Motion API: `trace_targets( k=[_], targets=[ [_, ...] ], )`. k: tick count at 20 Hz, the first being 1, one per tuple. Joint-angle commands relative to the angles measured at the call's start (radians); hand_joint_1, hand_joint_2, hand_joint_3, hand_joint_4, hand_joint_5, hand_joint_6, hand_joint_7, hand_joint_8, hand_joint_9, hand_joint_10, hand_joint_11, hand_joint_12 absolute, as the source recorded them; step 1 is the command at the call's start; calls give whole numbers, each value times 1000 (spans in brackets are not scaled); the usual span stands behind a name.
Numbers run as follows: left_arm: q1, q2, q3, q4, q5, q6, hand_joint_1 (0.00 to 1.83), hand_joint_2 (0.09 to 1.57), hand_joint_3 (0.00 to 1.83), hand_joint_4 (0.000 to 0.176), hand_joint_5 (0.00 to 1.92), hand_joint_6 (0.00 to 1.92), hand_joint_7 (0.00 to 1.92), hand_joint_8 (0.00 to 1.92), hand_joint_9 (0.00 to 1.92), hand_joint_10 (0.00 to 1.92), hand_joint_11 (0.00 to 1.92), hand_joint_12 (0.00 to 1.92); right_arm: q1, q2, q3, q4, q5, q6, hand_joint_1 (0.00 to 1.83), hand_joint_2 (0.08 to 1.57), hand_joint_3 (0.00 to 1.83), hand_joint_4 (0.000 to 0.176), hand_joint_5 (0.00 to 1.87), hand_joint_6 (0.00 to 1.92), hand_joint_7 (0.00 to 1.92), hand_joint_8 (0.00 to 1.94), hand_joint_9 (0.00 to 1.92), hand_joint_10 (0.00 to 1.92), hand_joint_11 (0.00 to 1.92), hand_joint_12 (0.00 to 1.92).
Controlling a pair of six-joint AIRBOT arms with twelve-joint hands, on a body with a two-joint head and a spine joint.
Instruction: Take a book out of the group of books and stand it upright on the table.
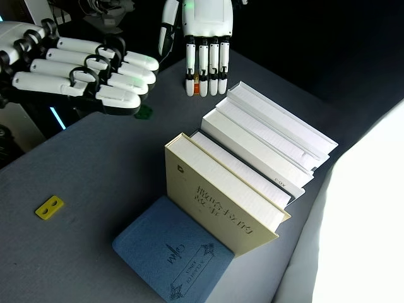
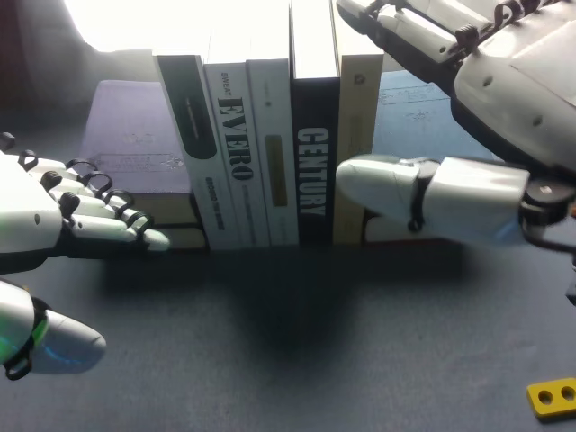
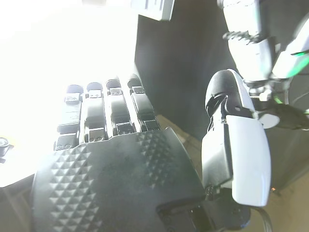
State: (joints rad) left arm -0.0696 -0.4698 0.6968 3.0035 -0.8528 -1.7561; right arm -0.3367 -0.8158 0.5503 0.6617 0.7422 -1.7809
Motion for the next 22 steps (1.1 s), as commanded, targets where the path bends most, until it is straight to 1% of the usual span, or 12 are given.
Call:
trace_targets(
  k=[1, 4, 7, 8, 10, 11, 12, 15, 17, 19, 21, 22],
  targets=[
    [-9, 2, 1, 8, 75, -1, 0, 1304, 0, 26, 102, 28, 117, 20, 83, 21, 0, 381, 11, -2, 5, -54, 126, -1, 0, 1167, 9, 0, 37, 12, 1, 0, 0, 0, 0, 0],
    [-9, 2, 2, 8, 75, -1, 0, 1307, 1, 19, 62, 3, 103, 3, 76, 10, 0, 426, 6, -63, 43, -57, 150, -10, 0, 1153, 2, 2, 82, 30, 29, 12, 0, 0, 0, 0],
    [-9, 1, 9, 8, 75, -1, 0, 1302, 0, 32, 39, 9, 103, 5, 68, 5, 0, 399, -15, -134, 91, -103, 212, -8, 14, 1146, 0, 0, 97, 28, 33, 8, 0, 0, 0, 0],
    [-9, 1, 10, 8, 75, -1, 24, 1301, 0, 41, 63, 15, 111, 6, 82, 9, 0, 401, -21, -151, 102, -123, 233, -6, 14, 1143, 0, 8, 77, 18, 15, 1, 0, 0, 0, 0],
    [-8, 1, 12, 8, 75, -1, 43, 1303, 0, 36, 26, 0, 62, 0, 69, 1, 0, 401, -21, -191, 127, -136, 254, -5, 39, 1142, 0, 0, 81, 17, 8, 2, 0, 0, 0, 0],
    [-8, 1, 12, 8, 75, -1, 40, 1305, 0, 41, 29, 2, 58, 0, 69, 1, 0, 361, -21, -209, 141, -136, 267, -6, 7, 1147, 0, 14, 119, 30, 16, 5, 0, 0, 0, 0],
    [-8, 1, 12, 8, 75, -1, 46, 1307, 1, 43, 31, 2, 68, 3, 81, 4, 0, 370, -21, -215, 146, -136, 273, -6, 1, 1156, 4, 11, 169, 50, 42, 15, 0, 0, 0, 0],
    [-8, 1, 12, 8, 75, -1, 1, 1314, 2, 38, 9, 1, 66, 0, 50, 1, 0, 286, -22, -246, 178, -132, 293, -5, 0, 1150, 1, 28, 315, 63, 88, 4, 0, 0, 0, 0],
    [-8, 1, 12, 8, 75, -1, 0, 1313, 1, 38, 19, 5, 67, 1, 50, 1, 0, 295, -25, -270, 201, -131, 304, 2, 0, 1160, 2, 17, 427, 64, 130, 3, 0, 0, 0, 0],
    [-7, 1, 11, 8, 75, -1, 0, 1310, 0, 37, 13, 0, 53, 0, 52, 1, 0, 325, -27, -286, 219, -131, 304, 5, 0, 1163, 2, 14, 454, 62, 128, 4, 0, 0, 0, 0],
    [-6, 1, 11, 8, 75, -1, 0, 1309, 0, 37, 8, 1, 41, 2, 27, 3, 0, 265, -28, -302, 238, -131, 308, 8, 0, 1161, 1, 15, 472, 65, 137, 8, 1, 0, 0, 0],
    [-6, 1, 10, 8, 75, -1, 0, 1310, 0, 36, 18, 5, 46, 4, 35, 7, 0, 264, -29, -306, 242, -131, 309, 8, 0, 1166, 3, 10, 469, 62, 135, 6, 0, 0, 0, 0]
  ],
)
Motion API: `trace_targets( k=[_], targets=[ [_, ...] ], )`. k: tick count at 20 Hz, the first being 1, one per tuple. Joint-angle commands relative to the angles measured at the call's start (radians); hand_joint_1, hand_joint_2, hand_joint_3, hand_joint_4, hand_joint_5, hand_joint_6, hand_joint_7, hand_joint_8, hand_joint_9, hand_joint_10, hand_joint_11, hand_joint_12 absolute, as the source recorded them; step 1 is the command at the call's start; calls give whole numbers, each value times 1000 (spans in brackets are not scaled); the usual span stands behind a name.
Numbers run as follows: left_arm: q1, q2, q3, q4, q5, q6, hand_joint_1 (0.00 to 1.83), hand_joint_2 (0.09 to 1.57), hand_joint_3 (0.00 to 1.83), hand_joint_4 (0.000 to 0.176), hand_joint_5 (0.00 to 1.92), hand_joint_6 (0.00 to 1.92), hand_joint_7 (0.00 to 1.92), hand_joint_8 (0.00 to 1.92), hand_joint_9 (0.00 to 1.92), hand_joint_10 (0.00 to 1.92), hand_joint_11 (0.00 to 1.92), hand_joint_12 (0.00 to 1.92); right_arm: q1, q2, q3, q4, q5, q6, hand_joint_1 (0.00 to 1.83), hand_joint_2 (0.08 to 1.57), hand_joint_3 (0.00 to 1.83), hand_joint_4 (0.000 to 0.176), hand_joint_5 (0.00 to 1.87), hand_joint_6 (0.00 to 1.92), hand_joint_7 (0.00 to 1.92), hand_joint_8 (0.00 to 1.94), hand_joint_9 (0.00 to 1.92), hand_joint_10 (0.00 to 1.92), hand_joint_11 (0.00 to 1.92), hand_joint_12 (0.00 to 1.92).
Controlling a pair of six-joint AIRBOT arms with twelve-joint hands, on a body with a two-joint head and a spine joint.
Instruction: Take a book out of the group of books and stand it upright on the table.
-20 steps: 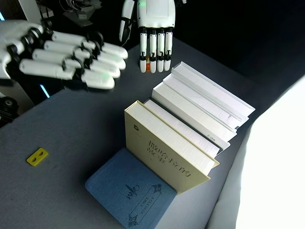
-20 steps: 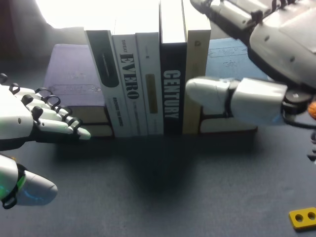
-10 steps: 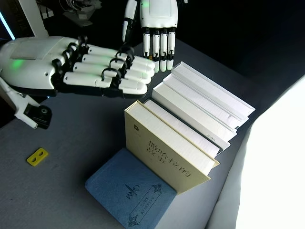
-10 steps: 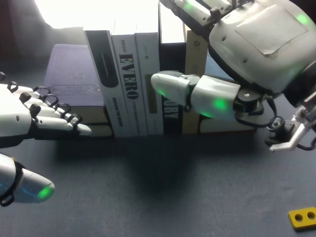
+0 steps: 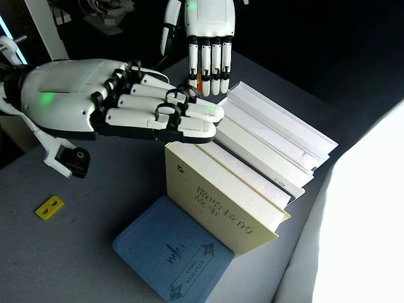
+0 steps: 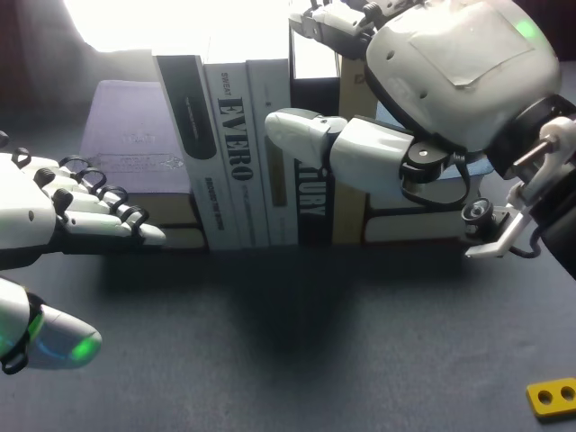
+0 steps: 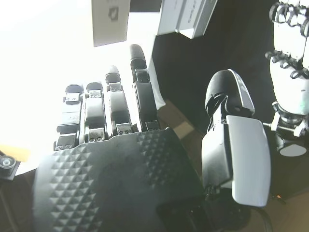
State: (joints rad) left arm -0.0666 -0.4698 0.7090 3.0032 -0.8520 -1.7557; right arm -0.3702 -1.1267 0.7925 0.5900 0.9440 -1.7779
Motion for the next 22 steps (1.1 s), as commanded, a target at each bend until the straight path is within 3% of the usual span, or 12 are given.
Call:
trace_targets(
  k=[1, 2, 8, 9, 14, 15, 17, 22],
  targets=[
    [-8, 1, -2, 9, 74, -1, 0, 1307, 0, 39, 24, 5, 53, 4, 50, 9, 0, 315, 4, 1, 4, -59, 107, 5, 0, 1171, 5, 8, 485, 67, 146, 10, 8, 3, 0, 0],
    [-8, 1, -2, 9, 74, -1, 0, 1303, 0, 40, 35, 6, 62, 4, 63, 10, 0, 375, 2, -2, 7, -59, 107, 4, 0, 1180, 9, 2, 497, 70, 156, 14, 9, 4, 0, 0],
    [-7, 1, -2, 9, 74, -1, 0, 1300, 0, 50, 28, 3, 43, 0, 33, 2, 0, 290, -19, -4, 21, -53, 104, 4, 0, 1197, 14, 5, 542, 77, 167, 13, 6, 2, 0, 0],
    [-7, 1, -3, 9, 74, -1, 0, 1303, 0, 41, 46, 7, 52, 2, 47, 6, 0, 308, -24, -6, 22, -46, 97, 4, 0, 1198, 13, 6, 553, 79, 154, 6, 0, 0, 0, 0],
    [-7, 1, -3, 9, 74, -1, 0, 1300, 0, 42, 32, 2, 53, 1, 60, 5, 0, 394, -46, -10, 22, -44, 77, 4, 0, 1210, 15, 0, 593, 85, 169, 10, 19, 8, 0, 0],
    [-7, 1, -3, 9, 74, -1, 0, 1300, 0, 34, 53, 8, 74, 5, 84, 11, 0, 476, -47, -10, 22, -44, 76, 4, 0, 1208, 13, 0, 614, 91, 168, 9, 3, 1, 0, 0],
    [-7, 1, -3, 9, 74, -1, 0, 1296, 0, 38, 69, 6, 83, 1, 78, 3, 0, 335, -50, -10, 22, -44, 67, 4, 0, 1204, 3, 0, 688, 69, 176, 0, 0, 0, 0, 0],
    [-5, 1, -3, 9, 74, -1, 0, 1302, 0, 37, 82, 4, 91, 2, 90, 3, 0, 374, -44, -9, 21, -94, 88, -12, 0, 1208, 4, 0, 696, 62, 181, 4, 0, 0, 0, 0]
  ],
)
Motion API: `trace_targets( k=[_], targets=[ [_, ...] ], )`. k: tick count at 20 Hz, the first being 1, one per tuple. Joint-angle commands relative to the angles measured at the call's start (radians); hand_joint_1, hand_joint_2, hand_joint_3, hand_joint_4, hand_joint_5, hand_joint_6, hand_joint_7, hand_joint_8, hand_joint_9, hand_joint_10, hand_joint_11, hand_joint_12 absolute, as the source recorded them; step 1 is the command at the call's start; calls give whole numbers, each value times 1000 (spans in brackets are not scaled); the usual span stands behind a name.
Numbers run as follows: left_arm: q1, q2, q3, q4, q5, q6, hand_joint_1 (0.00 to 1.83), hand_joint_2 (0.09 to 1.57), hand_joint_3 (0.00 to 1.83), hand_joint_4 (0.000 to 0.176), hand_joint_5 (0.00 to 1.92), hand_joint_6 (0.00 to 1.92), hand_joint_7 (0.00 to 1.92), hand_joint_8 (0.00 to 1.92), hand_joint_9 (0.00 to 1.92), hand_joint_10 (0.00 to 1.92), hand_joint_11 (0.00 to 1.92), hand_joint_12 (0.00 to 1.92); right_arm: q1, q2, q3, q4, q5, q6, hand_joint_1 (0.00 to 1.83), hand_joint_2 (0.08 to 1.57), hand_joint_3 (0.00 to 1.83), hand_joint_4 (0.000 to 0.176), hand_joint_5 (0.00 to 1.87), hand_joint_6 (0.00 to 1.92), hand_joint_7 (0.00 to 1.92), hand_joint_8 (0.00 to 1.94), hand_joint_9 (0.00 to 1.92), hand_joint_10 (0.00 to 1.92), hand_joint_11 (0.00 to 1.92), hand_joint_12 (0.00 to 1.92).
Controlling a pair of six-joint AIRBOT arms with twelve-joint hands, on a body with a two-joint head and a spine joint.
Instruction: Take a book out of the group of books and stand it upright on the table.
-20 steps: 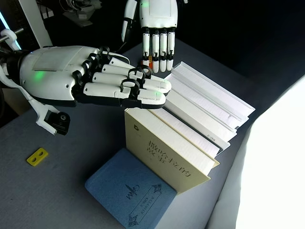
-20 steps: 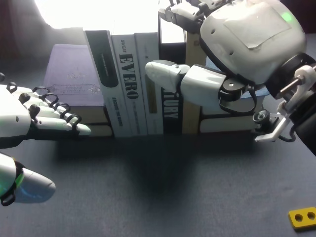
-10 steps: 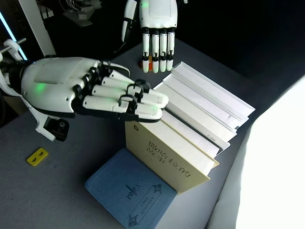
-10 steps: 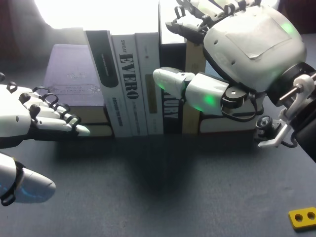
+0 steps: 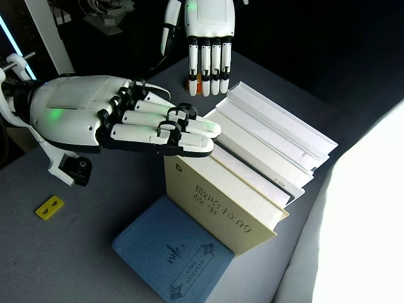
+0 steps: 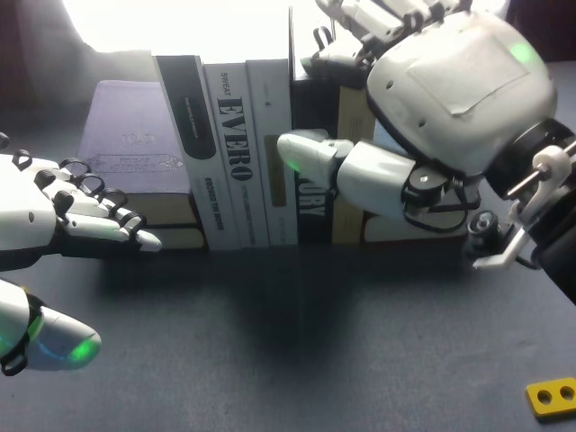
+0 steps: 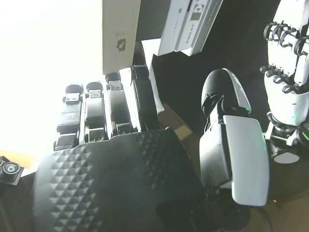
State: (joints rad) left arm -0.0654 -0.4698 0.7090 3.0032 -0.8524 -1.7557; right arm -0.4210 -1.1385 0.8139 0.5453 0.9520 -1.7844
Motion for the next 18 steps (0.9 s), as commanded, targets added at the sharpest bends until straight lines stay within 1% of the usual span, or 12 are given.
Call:
trace_targets(
  k=[1, 4, 5, 7, 8, 10, 13, 15, 16, 17, 18],
  targets=[
    [-7, 1, -2, 9, 75, -1, 0, 1301, 0, 36, 86, 4, 92, 1, 96, 4, 0, 415, 8, 3, 0, -49, 80, -8, 0, 1208, 3, 0, 701, 62, 181, 4, 0, 0, 0, 0],
    [-6, 2, -2, 9, 75, -1, 0, 1300, 0, 36, 71, 0, 85, 0, 87, 0, 0, 383, 7, 3, 2, -64, 75, -11, 0, 1211, 4, 0, 688, 53, 159, 0, 0, 0, 0, 0],
    [-6, 2, -2, 9, 75, -1, 0, 1298, 0, 39, 65, 0, 72, 1, 81, 0, 0, 350, 7, 2, 2, -65, 72, -11, 0, 1209, 3, 0, 690, 53, 153, 0, 0, 0, 0, 0],
    [-6, 2, -2, 9, 75, -1, 0, 1300, 1, 41, 75, 5, 82, 7, 84, 2, 0, 339, 1, 2, 2, -65, 64, -11, 0, 1206, 2, 0, 693, 51, 158, 3, 0, 0, 0, 0],
    [-6, 2, -2, 9, 75, -1, 0, 1302, 1, 37, 65, 1, 74, 3, 79, 0, 0, 340, -4, 3, 1, -65, 64, -14, 0, 1208, 3, 0, 704, 55, 171, 8, 0, 0, 0, 0],
    [-6, 2, -2, 9, 75, -1, 0, 1300, 0, 40, 62, 0, 69, 0, 79, 1, 0, 341, -7, 7, -4, -65, 66, -25, 0, 1207, 2, 0, 698, 50, 173, 8, 0, 0, 0, 0],
    [-6, 2, -2, 9, 75, -1, 0, 1301, 0, 41, 70, 1, 76, 1, 94, 4, 0, 394, -14, 34, -37, -65, 67, -37, 0, 1200, 0, 0, 712, 51, 176, 7, 0, 0, 0, 0],
    [-6, 2, -2, 9, 75, -1, 0, 1299, 0, 38, 57, 0, 74, 0, 85, 0, 0, 386, -20, 54, -63, -65, 67, -53, 0, 1204, 1, 0, 704, 45, 156, 0, 0, 0, 0, 0],
    [-6, 2, -2, 9, 75, -1, 0, 1299, 0, 39, 50, 0, 73, 0, 81, 0, 0, 381, -26, 75, -86, -65, 67, -62, 0, 1200, 0, 0, 702, 43, 150, 0, 0, 0, 0, 0],
    [-6, 2, -2, 9, 75, -1, 0, 1293, 0, 43, 55, 2, 84, 4, 89, 3, 0, 377, -30, 90, -104, -65, 68, -69, 0, 1205, 1, 0, 714, 46, 154, 2, 0, 0, 0, 0],
    [-6, 2, -2, 9, 75, -1, 0, 1296, 0, 36, 72, 7, 81, 2, 85, 1, 0, 326, -31, 104, -120, -65, 68, -78, 0, 1207, 2, 0, 726, 50, 157, 3, 0, 0, 0, 0]
  ],
)
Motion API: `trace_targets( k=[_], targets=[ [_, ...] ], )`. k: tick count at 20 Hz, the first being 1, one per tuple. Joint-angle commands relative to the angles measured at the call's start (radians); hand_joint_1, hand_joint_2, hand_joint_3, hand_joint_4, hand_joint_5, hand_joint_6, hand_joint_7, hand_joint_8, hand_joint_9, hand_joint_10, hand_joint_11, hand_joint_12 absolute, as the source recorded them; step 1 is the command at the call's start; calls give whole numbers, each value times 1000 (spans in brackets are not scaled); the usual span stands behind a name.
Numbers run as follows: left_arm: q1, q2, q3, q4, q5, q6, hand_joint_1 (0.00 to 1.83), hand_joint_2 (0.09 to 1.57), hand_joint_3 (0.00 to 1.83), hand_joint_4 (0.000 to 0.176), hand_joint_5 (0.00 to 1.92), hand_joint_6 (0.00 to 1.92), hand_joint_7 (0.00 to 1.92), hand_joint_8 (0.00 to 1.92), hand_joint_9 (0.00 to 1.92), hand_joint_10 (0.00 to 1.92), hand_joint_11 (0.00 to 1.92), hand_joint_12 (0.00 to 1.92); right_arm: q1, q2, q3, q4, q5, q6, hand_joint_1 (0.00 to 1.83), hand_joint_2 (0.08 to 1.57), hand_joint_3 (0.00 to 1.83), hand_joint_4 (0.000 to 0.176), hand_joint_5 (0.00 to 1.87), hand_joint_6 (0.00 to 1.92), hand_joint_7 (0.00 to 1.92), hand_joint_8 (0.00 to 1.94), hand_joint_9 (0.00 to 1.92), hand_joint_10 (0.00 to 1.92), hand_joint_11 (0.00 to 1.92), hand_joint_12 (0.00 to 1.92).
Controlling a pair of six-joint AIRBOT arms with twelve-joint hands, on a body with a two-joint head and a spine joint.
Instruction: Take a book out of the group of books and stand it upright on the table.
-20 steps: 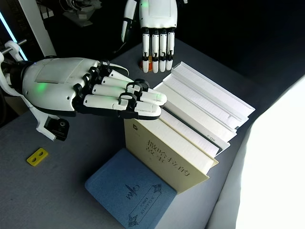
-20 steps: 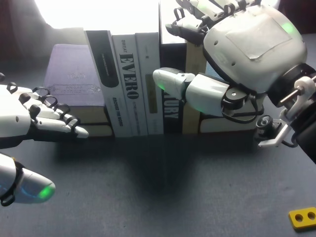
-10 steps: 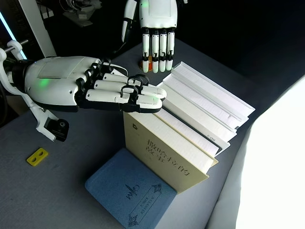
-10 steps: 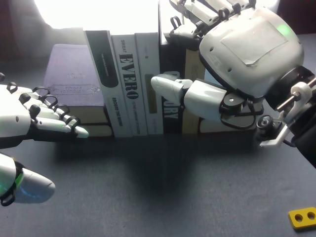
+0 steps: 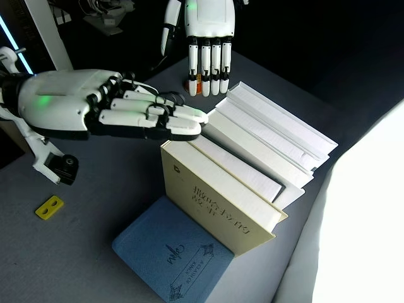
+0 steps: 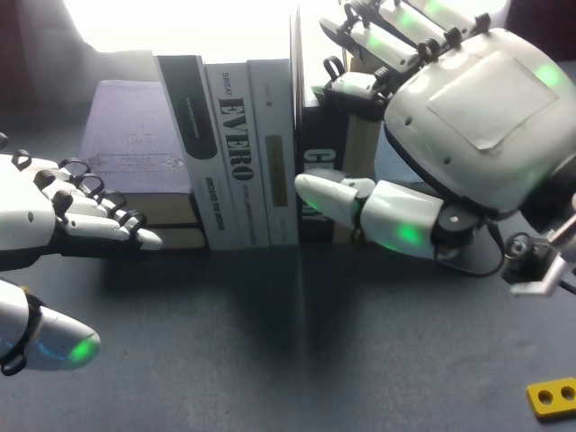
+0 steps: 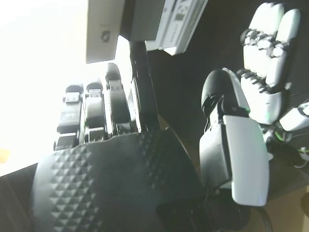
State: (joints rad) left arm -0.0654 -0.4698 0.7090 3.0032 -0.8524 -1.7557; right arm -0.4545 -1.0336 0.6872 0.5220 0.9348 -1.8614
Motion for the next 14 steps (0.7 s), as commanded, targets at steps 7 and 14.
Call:
trace_targets(
  k=[7, 14],
  targets=[
    [-6, 1, 1, 9, 75, -1, 0, 1298, 0, 42, 53, 8, 71, 3, 70, 3, 0, 321, -29, 89, -103, -42, 51, -48, 0, 1205, 0, 0, 738, 45, 162, 15, 0, 0, 0, 0],
    [-6, 1, 4, 9, 75, -1, 0, 1298, 0, 44, 84, 6, 101, 6, 93, 7, 0, 375, -71, 152, -180, -42, 12, -113, 0, 1212, 3, 0, 728, 34, 142, 8, 0, 0, 0, 0]
  ],
)
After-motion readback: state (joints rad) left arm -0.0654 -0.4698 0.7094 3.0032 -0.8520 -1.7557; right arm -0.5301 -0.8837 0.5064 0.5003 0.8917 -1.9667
